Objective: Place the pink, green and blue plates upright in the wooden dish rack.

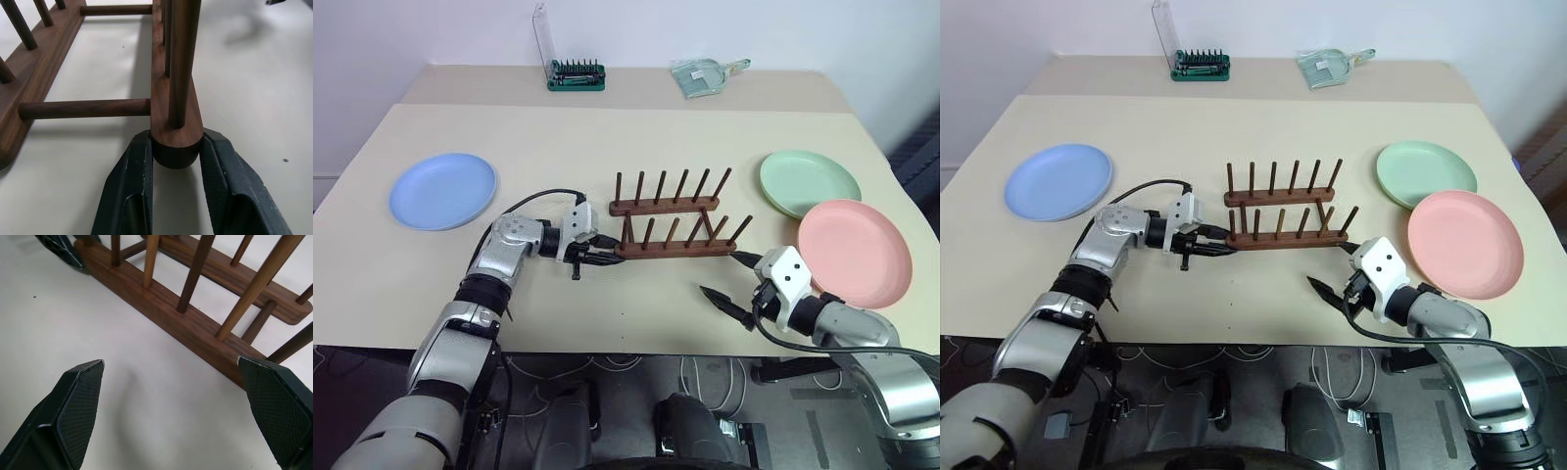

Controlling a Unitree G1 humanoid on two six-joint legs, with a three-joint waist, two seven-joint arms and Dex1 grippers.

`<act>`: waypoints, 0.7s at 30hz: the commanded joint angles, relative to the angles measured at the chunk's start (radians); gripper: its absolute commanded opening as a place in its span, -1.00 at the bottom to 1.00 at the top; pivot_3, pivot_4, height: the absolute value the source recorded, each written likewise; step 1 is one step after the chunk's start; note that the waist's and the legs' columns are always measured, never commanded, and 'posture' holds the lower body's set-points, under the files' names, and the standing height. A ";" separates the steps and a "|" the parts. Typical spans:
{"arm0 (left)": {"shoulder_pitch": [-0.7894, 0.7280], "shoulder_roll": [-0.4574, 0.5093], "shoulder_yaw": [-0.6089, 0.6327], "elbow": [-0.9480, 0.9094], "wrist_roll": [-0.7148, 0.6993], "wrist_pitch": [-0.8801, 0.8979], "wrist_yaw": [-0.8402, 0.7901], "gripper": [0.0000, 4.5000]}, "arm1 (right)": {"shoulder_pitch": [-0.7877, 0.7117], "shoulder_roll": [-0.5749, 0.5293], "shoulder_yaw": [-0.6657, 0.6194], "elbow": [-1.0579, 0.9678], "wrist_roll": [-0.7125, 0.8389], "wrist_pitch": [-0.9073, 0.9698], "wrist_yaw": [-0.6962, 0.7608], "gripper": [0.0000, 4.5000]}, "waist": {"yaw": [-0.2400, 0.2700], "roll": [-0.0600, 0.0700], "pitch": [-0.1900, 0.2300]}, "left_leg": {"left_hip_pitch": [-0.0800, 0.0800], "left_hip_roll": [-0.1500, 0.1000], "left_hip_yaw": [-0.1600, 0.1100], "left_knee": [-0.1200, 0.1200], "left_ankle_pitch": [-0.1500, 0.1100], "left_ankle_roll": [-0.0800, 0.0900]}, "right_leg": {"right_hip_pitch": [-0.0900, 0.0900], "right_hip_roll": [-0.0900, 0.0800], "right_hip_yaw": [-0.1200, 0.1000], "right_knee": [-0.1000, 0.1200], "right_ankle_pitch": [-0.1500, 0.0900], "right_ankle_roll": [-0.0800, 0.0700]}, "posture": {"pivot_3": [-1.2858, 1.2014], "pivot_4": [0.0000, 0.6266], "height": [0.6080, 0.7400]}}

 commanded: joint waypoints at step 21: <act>0.411 0.132 0.053 -0.777 -0.109 0.454 0.194 -0.84 | -0.098 -0.019 0.079 0.094 -0.149 0.023 -0.046 -1.00 | 0.000 0.000 0.000 | 0.001 0.000 0.000 0.000 0.000 0.000 | 0.001 -0.002 0.001 0.001 0.000 0.000 | 0.03 -0.52 0.88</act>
